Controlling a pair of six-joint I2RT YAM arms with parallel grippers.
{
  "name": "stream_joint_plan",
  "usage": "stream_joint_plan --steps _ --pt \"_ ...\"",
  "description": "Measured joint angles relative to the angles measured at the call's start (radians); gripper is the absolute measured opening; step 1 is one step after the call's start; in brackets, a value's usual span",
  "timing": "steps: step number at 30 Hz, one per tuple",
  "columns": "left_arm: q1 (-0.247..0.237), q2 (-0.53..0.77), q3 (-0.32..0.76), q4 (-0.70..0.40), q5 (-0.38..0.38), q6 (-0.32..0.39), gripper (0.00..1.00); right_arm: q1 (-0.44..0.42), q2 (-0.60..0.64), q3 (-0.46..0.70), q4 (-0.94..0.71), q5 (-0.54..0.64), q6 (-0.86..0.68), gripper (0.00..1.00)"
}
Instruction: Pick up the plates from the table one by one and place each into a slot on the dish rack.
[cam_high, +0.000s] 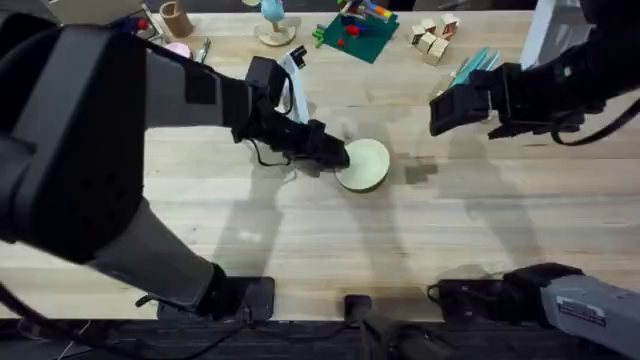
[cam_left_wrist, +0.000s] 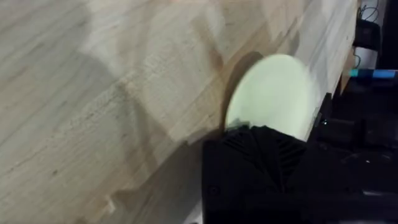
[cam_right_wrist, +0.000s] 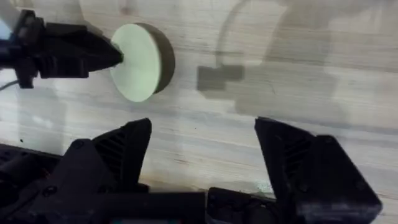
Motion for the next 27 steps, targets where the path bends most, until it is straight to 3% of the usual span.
stream_joint_plan --steps 19,27 --pt "0.003 0.025 0.001 0.006 0.039 0.009 0.042 0.000 0.000 -0.005 0.009 0.000 0.003 0.996" --pt "0.003 0.025 0.001 0.006 0.039 0.018 0.042 0.000 0.000 -0.142 0.158 -0.099 0.036 0.995"
